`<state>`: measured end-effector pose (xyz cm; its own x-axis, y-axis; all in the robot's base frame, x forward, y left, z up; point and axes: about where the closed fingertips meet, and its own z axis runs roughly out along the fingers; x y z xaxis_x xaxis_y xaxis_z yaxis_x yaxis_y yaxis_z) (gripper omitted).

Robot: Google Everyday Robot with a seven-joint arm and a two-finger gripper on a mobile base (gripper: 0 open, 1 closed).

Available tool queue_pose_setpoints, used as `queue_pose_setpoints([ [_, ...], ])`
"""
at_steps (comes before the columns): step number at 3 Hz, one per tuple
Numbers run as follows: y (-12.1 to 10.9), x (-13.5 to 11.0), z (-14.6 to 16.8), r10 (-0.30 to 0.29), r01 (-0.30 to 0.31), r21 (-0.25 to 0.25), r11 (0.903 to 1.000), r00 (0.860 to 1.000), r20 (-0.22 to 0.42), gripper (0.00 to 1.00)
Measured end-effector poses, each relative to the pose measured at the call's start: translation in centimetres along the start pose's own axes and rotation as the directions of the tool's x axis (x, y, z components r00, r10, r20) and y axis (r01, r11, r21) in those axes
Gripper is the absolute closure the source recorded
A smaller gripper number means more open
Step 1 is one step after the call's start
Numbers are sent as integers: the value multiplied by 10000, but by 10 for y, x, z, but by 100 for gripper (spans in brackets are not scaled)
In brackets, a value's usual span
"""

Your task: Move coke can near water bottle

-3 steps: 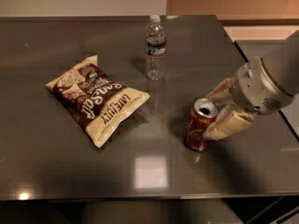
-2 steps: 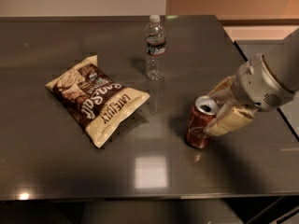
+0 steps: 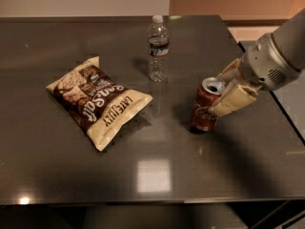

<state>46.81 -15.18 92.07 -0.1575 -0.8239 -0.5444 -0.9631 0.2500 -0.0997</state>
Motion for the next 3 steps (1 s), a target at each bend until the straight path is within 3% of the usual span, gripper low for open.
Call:
queue_pose_setpoints([
  [1,-30,-10,-3,222,-228,350,9991,9996,165,100],
  [3,-83,-20,12,578,-579,539,9969,9983,35,100],
])
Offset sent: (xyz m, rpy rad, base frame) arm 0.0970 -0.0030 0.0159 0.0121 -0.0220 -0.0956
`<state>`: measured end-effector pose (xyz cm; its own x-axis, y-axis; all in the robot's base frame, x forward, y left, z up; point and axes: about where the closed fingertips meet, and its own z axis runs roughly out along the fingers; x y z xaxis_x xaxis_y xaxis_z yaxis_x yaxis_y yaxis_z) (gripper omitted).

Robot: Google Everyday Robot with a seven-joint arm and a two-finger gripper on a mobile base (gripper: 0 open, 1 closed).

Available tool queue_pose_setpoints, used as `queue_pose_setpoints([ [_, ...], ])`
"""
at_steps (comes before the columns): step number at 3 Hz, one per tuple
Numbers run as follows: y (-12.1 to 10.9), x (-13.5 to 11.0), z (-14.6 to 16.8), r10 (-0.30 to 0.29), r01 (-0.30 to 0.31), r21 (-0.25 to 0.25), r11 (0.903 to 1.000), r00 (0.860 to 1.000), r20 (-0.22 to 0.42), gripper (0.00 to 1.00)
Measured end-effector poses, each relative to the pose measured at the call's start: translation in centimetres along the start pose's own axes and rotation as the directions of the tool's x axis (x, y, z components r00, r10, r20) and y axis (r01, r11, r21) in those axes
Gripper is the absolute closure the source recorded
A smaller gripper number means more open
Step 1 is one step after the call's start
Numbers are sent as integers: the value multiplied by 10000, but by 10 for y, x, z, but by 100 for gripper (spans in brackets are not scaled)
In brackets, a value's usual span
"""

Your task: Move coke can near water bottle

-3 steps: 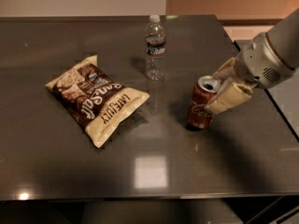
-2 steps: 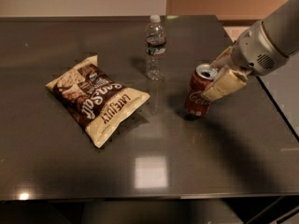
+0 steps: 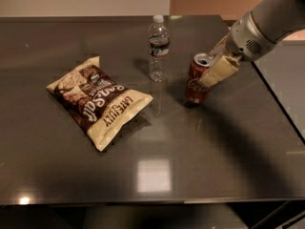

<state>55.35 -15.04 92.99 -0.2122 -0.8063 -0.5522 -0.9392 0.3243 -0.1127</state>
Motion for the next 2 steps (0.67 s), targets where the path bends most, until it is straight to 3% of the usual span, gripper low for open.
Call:
queue_pose_setpoints([
  [1,-22,-4,11,102,-102,8,9999,9998,-166,100],
  [2,-37,-14,19,43,-42,27,10000,9997,-239,82],
])
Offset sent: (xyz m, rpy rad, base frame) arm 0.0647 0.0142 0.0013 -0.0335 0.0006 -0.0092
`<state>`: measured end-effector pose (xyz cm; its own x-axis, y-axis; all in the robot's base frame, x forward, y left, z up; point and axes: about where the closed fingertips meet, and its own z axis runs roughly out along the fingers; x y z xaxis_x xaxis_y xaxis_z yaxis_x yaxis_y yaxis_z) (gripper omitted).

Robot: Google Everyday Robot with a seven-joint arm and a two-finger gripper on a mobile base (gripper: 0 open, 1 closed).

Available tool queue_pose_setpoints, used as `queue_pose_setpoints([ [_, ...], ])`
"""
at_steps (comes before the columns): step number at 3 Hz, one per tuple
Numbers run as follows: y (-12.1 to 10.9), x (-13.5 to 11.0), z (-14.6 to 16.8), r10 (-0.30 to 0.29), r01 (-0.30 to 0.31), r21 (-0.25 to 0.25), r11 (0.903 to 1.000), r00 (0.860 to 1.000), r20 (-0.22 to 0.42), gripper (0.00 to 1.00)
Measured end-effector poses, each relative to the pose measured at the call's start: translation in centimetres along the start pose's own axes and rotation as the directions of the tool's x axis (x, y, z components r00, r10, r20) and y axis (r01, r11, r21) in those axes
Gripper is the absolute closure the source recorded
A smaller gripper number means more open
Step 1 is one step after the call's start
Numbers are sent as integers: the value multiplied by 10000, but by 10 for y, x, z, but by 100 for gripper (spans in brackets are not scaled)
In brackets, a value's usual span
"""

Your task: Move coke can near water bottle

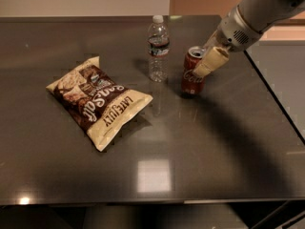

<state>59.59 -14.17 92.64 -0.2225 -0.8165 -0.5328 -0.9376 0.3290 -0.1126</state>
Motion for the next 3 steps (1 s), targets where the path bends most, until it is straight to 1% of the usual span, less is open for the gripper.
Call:
queue_pose_setpoints([
  [1,-10,-10,9,-61,61,-68,10000,10000,25,58],
  [3,-20,-18,29,-76,78,-270,9996,9999,96,12],
])
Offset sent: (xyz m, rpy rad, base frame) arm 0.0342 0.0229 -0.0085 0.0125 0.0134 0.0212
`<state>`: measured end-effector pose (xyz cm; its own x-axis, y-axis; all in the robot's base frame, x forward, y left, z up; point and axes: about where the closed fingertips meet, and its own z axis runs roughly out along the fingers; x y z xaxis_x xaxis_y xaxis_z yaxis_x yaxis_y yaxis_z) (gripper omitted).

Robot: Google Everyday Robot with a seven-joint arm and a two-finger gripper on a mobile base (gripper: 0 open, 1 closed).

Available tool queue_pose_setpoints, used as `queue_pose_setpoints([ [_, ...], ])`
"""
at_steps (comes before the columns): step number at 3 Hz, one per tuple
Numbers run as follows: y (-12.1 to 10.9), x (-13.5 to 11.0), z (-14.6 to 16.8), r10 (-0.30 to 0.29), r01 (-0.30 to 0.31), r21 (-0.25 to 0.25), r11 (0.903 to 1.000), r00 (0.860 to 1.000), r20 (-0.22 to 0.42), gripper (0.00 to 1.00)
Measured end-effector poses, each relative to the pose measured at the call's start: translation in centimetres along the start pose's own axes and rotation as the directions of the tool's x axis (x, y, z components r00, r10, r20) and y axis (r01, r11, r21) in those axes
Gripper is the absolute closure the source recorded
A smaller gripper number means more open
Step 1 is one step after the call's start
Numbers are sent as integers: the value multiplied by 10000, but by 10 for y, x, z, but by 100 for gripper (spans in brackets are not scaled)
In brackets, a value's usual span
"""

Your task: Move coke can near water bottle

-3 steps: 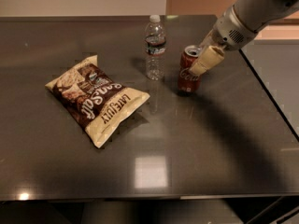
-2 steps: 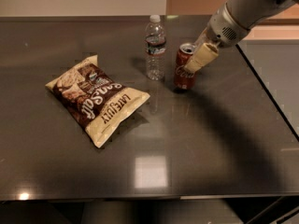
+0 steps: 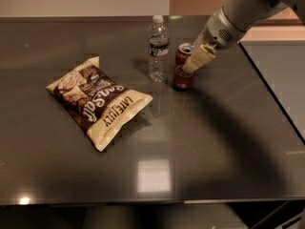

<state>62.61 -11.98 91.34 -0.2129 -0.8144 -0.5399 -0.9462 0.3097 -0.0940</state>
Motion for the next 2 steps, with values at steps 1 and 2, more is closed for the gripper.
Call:
queue_pose_setpoints([
  [1,-2,-1,6,-62,62,-45,10000,10000,-34,0],
  [2,-2,-1,6,-62,62,-47,10000,10000,-34,0],
])
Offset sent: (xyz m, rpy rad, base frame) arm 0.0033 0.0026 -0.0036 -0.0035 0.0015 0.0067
